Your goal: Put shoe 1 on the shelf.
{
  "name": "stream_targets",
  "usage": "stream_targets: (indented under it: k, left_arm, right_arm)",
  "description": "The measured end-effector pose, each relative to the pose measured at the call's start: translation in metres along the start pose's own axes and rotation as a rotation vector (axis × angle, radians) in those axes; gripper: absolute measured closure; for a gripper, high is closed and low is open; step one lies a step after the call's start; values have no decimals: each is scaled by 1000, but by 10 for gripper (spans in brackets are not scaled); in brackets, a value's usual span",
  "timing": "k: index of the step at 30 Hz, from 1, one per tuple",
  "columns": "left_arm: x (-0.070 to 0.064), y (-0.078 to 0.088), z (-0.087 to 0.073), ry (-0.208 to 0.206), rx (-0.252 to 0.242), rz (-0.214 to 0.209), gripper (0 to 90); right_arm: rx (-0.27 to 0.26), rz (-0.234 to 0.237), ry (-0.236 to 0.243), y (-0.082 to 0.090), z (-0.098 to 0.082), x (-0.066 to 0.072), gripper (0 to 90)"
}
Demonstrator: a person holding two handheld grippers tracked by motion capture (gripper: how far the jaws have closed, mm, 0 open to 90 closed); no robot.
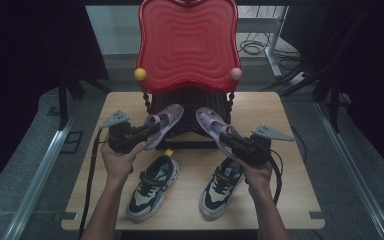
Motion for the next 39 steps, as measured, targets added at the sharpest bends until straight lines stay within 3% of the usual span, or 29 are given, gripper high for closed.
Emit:
stream_targets:
  k: [14, 30, 39]
  left_arm:
    - [0, -13, 2, -14, -13, 24, 861]
    - [6, -30, 4, -13, -30, 51, 861]
    - [4, -35, 17, -40, -43, 68, 860]
  right_arm:
    - [3, -24, 4, -17, -1, 6, 849]
    - [-30, -85, 19, -40, 8, 13, 849]
    - [-53, -114, 6, -51, 13, 11, 849]
Point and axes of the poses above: each handheld gripper's, and its own axes: y roughly backward along the jaws, z roughly out of its top, x roughly to its left, the point moved 1 cm from there along -y, roughly forward along the jaws, and after that the axes turned 6 degrees about -y, right-handed, at the moved point
